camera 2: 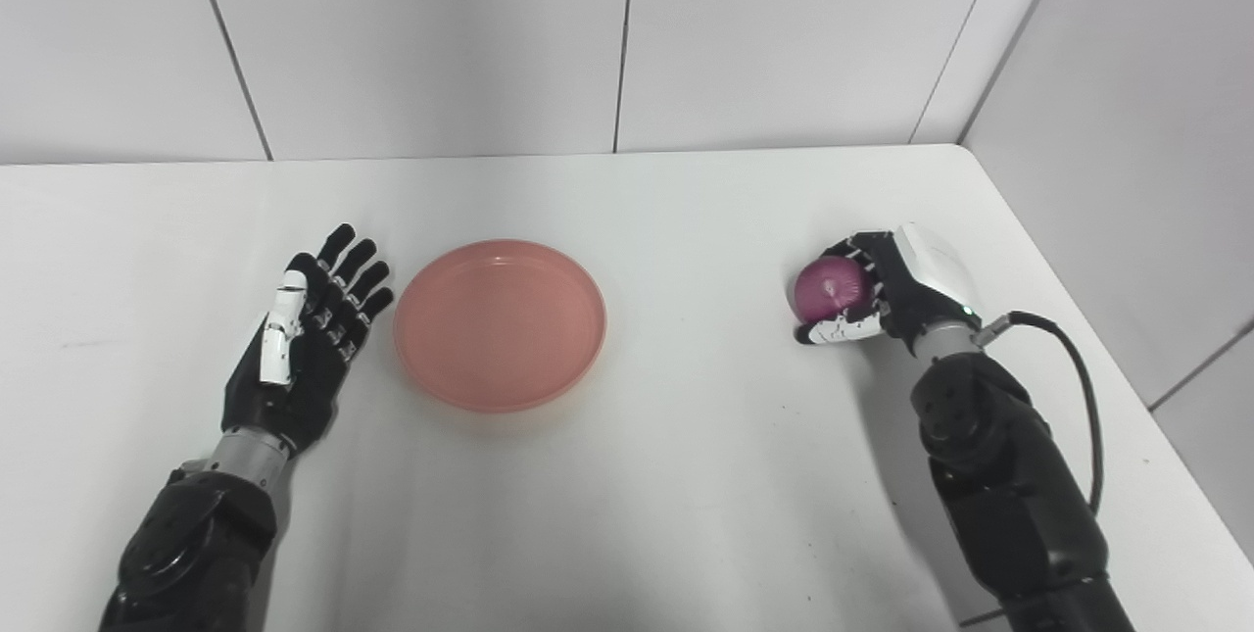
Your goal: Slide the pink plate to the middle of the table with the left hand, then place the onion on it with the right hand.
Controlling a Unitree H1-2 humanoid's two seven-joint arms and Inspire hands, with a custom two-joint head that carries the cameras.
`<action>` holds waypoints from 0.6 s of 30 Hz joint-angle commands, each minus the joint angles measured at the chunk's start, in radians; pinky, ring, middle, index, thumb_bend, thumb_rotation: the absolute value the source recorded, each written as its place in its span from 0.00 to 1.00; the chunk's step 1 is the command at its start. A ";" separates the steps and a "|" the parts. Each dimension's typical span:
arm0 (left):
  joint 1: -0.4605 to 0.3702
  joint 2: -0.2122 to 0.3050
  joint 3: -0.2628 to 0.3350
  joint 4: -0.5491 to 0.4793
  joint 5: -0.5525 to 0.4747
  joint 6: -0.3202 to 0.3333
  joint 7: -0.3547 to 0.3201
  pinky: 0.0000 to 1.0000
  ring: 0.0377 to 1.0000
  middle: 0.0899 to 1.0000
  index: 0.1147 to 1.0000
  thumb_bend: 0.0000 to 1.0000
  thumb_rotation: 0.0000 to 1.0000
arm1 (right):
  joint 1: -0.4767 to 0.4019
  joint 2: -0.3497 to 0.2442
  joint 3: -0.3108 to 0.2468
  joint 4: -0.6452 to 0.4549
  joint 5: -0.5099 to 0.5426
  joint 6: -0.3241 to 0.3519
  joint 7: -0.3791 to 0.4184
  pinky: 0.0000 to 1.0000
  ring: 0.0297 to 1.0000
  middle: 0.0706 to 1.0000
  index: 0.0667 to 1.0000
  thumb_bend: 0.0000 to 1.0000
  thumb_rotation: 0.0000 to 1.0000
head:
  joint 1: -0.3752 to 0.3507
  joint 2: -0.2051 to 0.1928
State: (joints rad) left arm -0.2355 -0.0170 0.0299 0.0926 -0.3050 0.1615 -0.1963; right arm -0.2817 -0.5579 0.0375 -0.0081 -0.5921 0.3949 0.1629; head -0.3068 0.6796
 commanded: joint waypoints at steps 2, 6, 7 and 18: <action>0.005 0.000 0.004 0.015 -0.009 0.009 -0.001 0.96 0.97 0.97 0.95 0.47 1.00 | -0.009 -0.018 -0.006 -0.049 -0.002 -0.009 -0.008 0.45 0.50 0.53 0.45 0.52 0.13 | 0.002 -0.002; 0.005 -0.002 0.002 0.009 -0.003 0.014 0.006 0.96 0.96 0.97 0.95 0.47 1.00 | -0.012 -0.018 -0.006 -0.088 -0.010 0.002 -0.002 0.44 0.49 0.52 0.45 0.51 0.13 | 0.004 -0.003; 0.006 -0.002 0.001 0.007 -0.002 0.015 0.008 0.96 0.96 0.97 0.95 0.47 1.00 | -0.013 -0.018 -0.006 -0.097 -0.012 0.001 -0.001 0.44 0.49 0.52 0.45 0.51 0.13 | 0.004 -0.003; 0.007 -0.006 -0.003 0.006 -0.003 0.015 0.011 0.96 0.97 0.97 0.95 0.46 1.00 | -0.042 -0.005 0.008 -0.220 -0.060 0.018 0.026 0.41 0.47 0.51 0.45 0.52 0.13 | 0.008 -0.004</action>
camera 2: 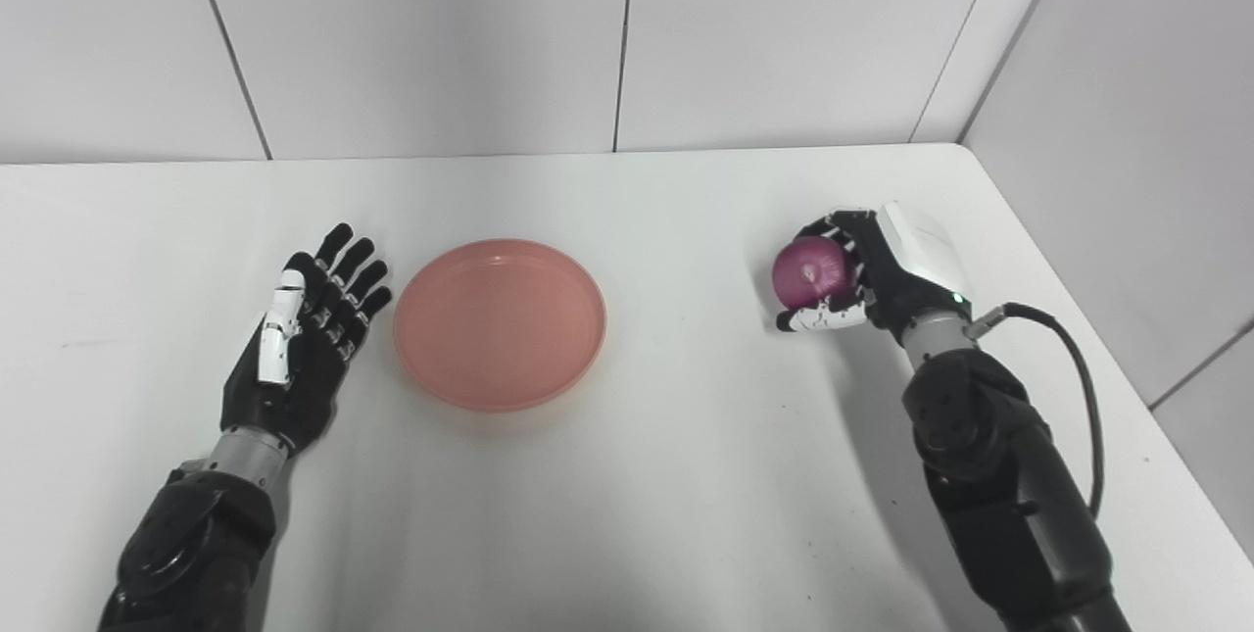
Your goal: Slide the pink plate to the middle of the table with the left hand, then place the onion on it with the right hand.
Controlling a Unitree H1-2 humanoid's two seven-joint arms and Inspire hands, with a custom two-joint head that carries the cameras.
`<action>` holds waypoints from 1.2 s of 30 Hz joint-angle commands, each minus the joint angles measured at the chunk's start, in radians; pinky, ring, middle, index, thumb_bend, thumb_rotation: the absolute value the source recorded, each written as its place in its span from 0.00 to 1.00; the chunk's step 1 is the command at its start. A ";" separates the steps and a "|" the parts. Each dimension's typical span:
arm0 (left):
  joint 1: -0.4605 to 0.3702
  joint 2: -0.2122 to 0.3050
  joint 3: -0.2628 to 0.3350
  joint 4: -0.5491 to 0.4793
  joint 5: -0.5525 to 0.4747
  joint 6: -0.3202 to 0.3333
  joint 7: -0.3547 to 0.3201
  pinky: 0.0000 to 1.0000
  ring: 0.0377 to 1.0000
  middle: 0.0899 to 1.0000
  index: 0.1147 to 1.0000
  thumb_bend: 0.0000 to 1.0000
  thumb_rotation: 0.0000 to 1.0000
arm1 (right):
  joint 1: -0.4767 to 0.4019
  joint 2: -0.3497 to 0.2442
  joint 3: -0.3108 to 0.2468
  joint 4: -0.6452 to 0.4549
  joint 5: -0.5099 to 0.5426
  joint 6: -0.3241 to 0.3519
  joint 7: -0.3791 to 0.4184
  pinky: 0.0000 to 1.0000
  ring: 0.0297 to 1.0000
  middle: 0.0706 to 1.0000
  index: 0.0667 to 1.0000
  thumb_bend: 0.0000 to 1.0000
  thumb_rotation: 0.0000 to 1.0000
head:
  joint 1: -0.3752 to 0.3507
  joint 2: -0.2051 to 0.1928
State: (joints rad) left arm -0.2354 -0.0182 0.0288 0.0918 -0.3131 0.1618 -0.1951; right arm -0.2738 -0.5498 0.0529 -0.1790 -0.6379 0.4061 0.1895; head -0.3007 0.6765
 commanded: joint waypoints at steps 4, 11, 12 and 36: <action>0.008 -0.007 -0.004 0.012 0.008 0.006 0.008 0.96 0.96 0.97 0.95 0.47 1.00 | -0.066 -0.005 -0.004 -0.082 -0.019 0.010 0.019 0.42 0.48 0.52 0.45 0.51 0.13 | 0.007 -0.001; 0.006 -0.010 -0.006 0.022 0.013 -0.001 0.010 0.95 0.96 0.97 0.94 0.48 1.00 | -0.096 0.012 0.006 -0.104 -0.033 0.005 0.042 0.48 0.52 0.55 0.45 0.52 0.13 | 0.012 -0.005; 0.006 -0.011 -0.006 0.022 0.013 -0.001 0.010 0.95 0.96 0.96 0.94 0.48 1.00 | -0.103 0.017 0.013 -0.108 -0.040 0.007 0.046 0.48 0.52 0.55 0.45 0.52 0.13 | 0.014 -0.006; 0.012 -0.041 -0.021 0.007 0.039 0.004 0.040 0.95 0.95 0.97 0.94 0.48 1.00 | -0.264 0.184 0.175 -0.021 -0.105 -0.059 0.075 0.41 0.47 0.53 0.45 0.52 0.14 | 0.062 -0.015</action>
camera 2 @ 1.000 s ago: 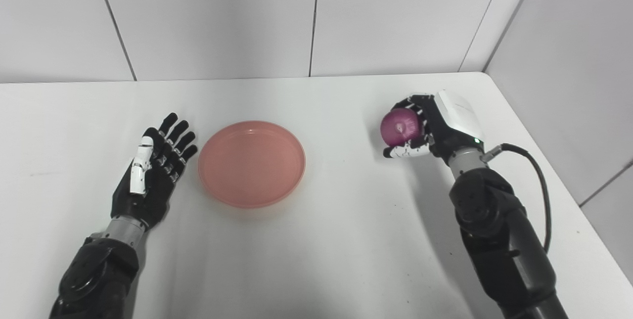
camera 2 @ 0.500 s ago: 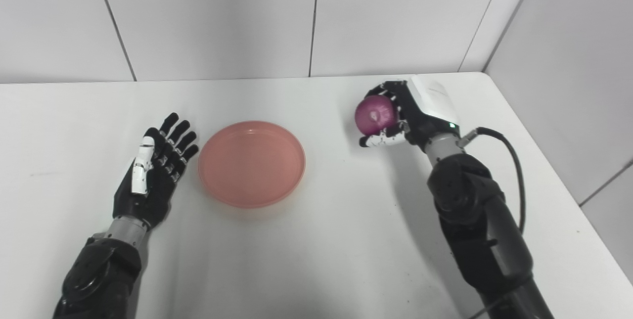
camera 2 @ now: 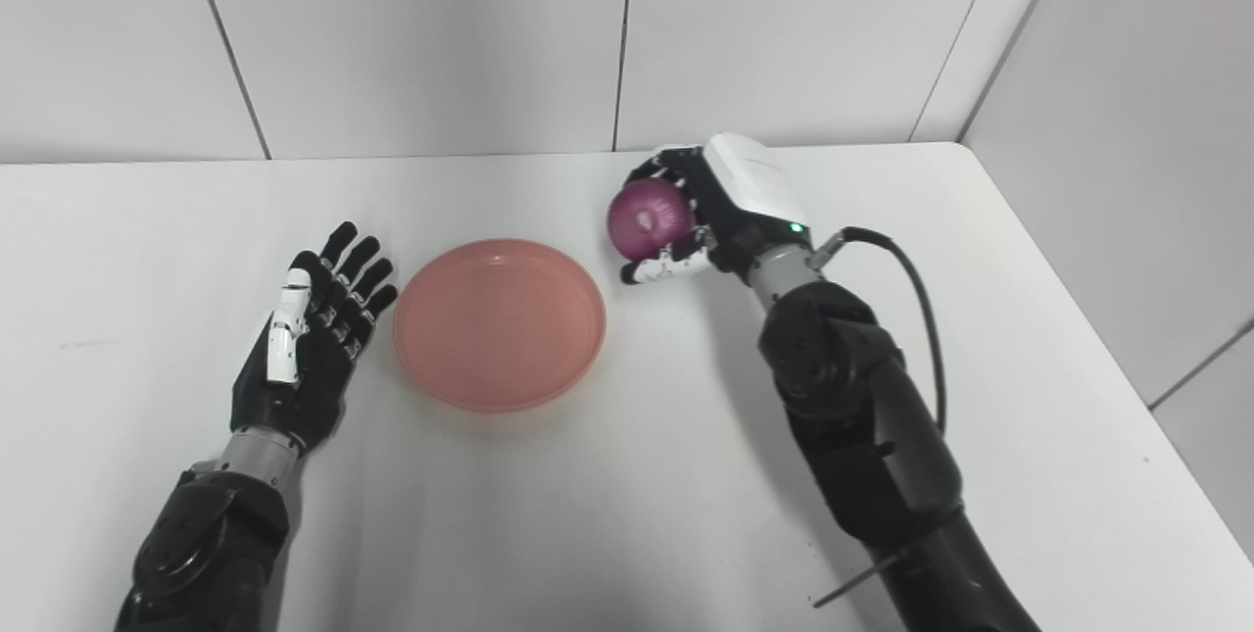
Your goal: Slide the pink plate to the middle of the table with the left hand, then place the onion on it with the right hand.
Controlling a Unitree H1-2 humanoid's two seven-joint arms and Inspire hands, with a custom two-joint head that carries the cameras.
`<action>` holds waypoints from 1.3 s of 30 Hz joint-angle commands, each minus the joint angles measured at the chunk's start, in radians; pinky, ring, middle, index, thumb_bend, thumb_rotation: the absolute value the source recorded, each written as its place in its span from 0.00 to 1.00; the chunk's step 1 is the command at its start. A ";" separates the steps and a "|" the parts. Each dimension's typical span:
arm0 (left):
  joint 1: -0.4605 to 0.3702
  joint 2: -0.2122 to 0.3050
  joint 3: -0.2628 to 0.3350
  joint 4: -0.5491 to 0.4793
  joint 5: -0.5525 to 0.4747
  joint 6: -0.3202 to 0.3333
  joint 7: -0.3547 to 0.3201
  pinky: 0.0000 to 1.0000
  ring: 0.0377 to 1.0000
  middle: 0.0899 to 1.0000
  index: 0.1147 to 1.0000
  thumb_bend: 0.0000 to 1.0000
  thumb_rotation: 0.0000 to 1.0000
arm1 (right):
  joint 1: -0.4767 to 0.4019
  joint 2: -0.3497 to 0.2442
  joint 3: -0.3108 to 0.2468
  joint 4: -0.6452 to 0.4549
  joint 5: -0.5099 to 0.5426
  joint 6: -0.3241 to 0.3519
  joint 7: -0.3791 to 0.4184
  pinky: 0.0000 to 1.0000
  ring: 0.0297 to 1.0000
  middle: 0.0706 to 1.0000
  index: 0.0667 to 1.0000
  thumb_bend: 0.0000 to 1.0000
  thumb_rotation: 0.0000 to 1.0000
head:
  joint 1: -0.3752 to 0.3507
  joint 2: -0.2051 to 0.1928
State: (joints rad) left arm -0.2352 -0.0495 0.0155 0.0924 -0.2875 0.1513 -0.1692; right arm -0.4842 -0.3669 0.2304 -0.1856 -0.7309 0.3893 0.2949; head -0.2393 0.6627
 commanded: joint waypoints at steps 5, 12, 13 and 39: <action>0.014 -0.013 -0.010 0.008 0.015 0.006 0.009 0.95 0.96 0.97 0.94 0.48 1.00 | -0.075 0.040 0.035 0.015 -0.009 -0.056 -0.035 0.38 0.44 0.50 0.45 0.52 0.14 | 0.017 -0.004; 0.014 -0.023 -0.011 0.005 0.014 0.010 0.014 0.95 0.95 0.96 0.94 0.48 1.00 | -0.103 0.090 0.082 0.066 -0.020 -0.057 -0.038 0.34 0.40 0.47 0.45 0.52 0.14 | 0.042 -0.005; 0.015 -0.025 -0.011 0.004 0.015 0.010 0.015 0.95 0.95 0.96 0.94 0.48 1.00 | -0.106 0.093 0.088 0.072 -0.020 -0.061 -0.039 0.33 0.39 0.46 0.45 0.52 0.14 | 0.047 -0.005; 0.020 -0.059 -0.030 -0.017 0.052 0.009 0.058 0.95 0.95 0.96 0.94 0.48 1.00 | -0.126 0.166 0.188 0.306 -0.001 -0.123 -0.090 0.36 0.44 0.51 0.45 0.52 0.14 | 0.123 0.003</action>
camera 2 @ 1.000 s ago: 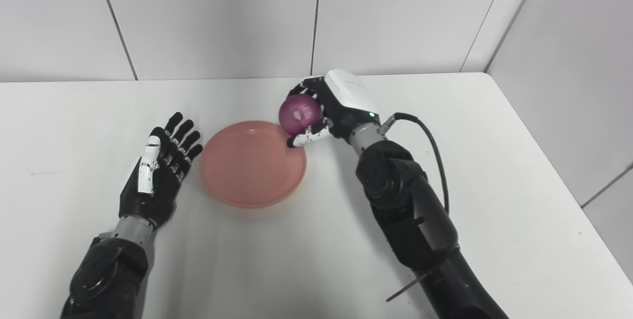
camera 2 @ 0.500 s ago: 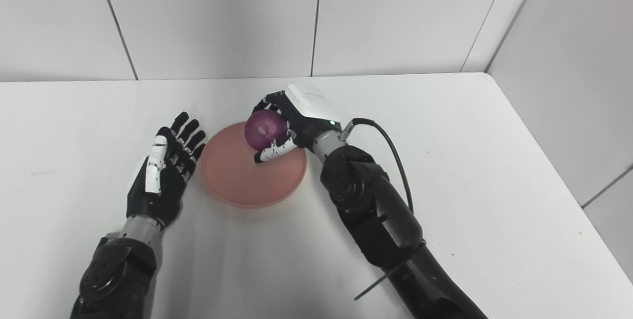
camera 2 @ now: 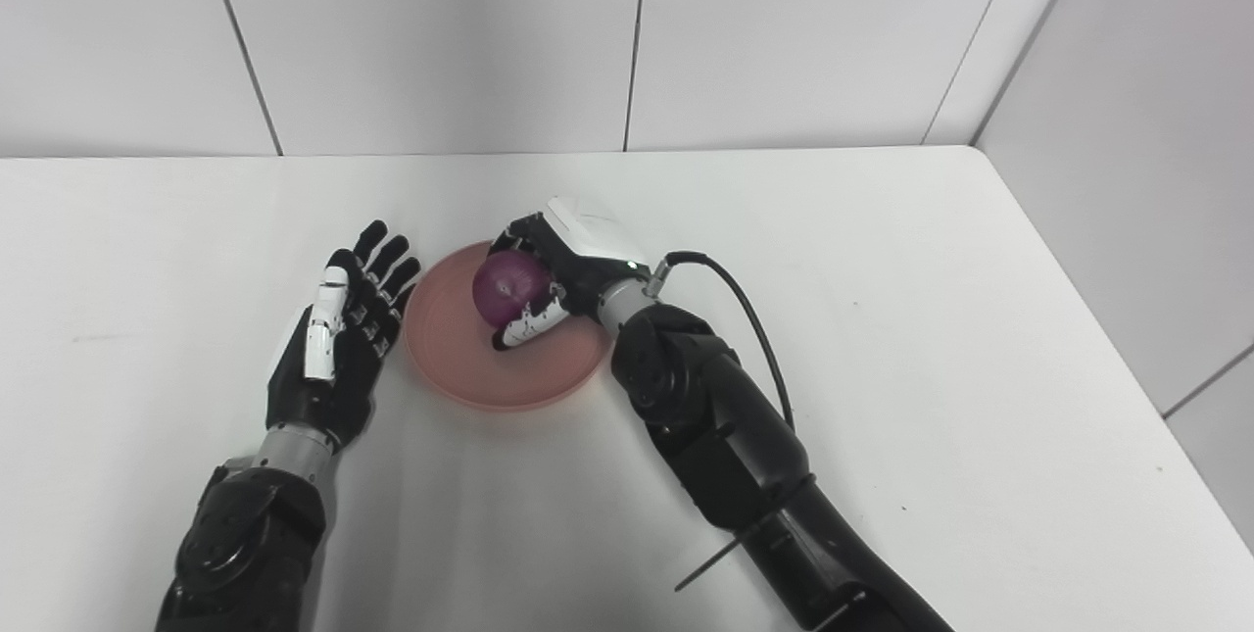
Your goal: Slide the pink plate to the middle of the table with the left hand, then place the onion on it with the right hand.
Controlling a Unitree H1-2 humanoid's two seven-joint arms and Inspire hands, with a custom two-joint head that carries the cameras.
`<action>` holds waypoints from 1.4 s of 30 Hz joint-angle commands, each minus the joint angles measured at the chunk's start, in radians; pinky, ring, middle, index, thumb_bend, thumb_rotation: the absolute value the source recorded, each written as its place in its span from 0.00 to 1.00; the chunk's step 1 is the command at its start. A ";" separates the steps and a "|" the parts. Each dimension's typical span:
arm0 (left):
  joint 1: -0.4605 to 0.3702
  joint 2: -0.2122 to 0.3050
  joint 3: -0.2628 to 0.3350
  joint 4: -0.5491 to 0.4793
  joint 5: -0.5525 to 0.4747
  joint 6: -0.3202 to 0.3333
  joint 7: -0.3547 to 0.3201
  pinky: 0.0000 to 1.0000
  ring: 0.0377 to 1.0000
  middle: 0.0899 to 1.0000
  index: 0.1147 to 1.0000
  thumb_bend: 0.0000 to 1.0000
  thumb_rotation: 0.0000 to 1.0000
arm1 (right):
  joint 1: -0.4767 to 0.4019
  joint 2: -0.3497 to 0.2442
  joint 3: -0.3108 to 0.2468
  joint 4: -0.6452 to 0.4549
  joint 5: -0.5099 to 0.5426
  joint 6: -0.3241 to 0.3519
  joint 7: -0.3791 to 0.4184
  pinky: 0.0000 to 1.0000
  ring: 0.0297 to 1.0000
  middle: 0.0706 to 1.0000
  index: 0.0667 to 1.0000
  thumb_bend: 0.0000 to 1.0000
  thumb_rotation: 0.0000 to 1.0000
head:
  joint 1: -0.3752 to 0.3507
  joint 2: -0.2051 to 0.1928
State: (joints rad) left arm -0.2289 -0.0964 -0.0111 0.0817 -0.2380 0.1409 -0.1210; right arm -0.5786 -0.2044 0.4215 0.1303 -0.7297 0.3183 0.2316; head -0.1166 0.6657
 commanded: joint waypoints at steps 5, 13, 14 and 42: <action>0.014 -0.015 -0.005 -0.009 0.010 0.019 0.019 0.94 0.95 0.95 0.93 0.47 1.00 | -0.024 0.004 0.002 0.003 0.005 -0.071 -0.035 0.36 0.43 0.51 0.45 0.52 0.14 | 0.004 0.000; 0.015 -0.019 -0.002 -0.014 0.003 0.023 0.021 0.95 0.95 0.96 0.93 0.47 1.00 | -0.006 0.008 0.006 -0.038 0.002 -0.063 -0.034 0.37 0.47 0.55 0.54 0.67 0.16 | 0.004 0.002; 0.015 -0.019 -0.001 -0.012 0.003 0.021 0.021 0.95 0.95 0.96 0.93 0.47 1.00 | -0.003 0.010 0.005 -0.047 0.002 -0.061 -0.035 0.36 0.46 0.55 0.56 0.70 0.16 | 0.004 0.002; 0.015 -0.016 0.001 -0.007 0.001 0.017 0.019 0.94 0.96 0.96 0.94 0.49 1.00 | 0.036 -0.021 0.004 -0.190 -0.055 -0.041 0.059 0.78 0.84 0.87 0.88 1.00 0.45 | 0.003 0.003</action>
State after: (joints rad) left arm -0.2229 -0.1086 -0.0102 0.0738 -0.2370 0.1439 -0.1055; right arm -0.5110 -0.2200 0.4320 -0.0187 -0.7720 0.2991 0.3005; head -0.1135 0.6688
